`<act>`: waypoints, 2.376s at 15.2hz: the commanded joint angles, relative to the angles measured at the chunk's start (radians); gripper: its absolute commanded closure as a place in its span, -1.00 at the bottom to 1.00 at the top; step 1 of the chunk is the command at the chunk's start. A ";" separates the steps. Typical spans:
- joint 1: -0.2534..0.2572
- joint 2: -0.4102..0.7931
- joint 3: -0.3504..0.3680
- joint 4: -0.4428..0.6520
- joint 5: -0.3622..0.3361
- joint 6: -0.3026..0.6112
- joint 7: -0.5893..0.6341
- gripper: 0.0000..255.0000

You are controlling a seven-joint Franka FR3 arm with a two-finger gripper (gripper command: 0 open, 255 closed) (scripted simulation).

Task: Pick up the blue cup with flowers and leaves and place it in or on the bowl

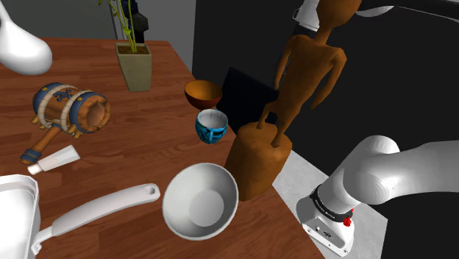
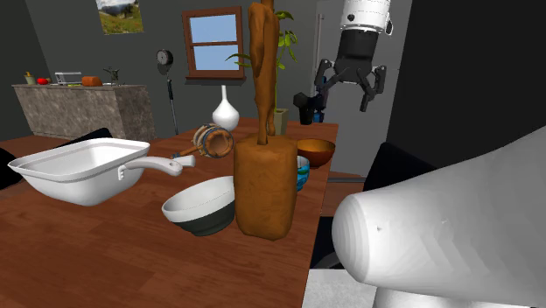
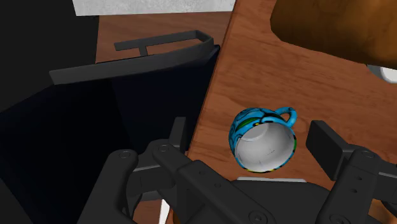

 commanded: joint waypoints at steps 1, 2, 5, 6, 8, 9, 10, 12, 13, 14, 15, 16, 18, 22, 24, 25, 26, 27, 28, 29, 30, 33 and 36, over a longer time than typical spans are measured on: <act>0.000 0.000 0.000 0.000 0.000 0.000 0.000 -1.00; 0.001 0.024 0.008 -0.010 0.002 0.032 0.006 -1.00; 0.002 0.103 0.032 -0.030 0.006 0.127 0.024 -1.00; 0.003 0.132 0.040 -0.034 0.007 0.159 0.030 -1.00; 0.003 0.193 0.055 -0.039 0.007 0.220 0.043 -1.00; 0.003 0.225 0.063 -0.038 0.007 0.250 0.050 -1.00; 0.004 0.258 0.070 -0.037 0.006 0.280 0.057 -1.00; 0.003 0.326 0.084 -0.030 0.002 0.338 0.071 -1.00; 0.003 0.361 0.090 -0.024 -0.001 0.365 0.079 -1.00; 0.003 0.397 0.096 -0.018 -0.004 0.393 0.087 -1.00; 0.002 0.433 0.102 -0.009 -0.008 0.419 0.096 -1.00; 0.002 0.471 0.108 0.000 -0.013 0.444 0.105 -1.00; 0.001 0.546 0.118 0.024 -0.025 0.492 0.124 -1.00; 0.002 0.643 0.128 0.050 -0.044 0.557 0.148 -1.00; 0.002 0.656 0.130 0.036 -0.044 0.584 0.149 -1.00; 0.003 0.664 0.130 0.030 -0.045 0.598 0.149 -1.00; 0.003 0.671 0.131 0.023 -0.045 0.612 0.150 -1.00; 0.003 0.679 0.131 0.017 -0.046 0.626 0.150 -1.00; 0.004 0.691 0.132 0.007 -0.047 0.648 0.151 -1.00; 0.004 0.691 0.132 0.007 -0.047 0.648 0.151 -1.00; 0.004 0.691 0.132 0.007 -0.047 0.648 0.151 -1.00; 0.004 0.691 0.132 0.007 -0.047 0.648 0.151 -1.00; 0.004 0.691 0.132 0.007 -0.047 0.648 0.151 -1.00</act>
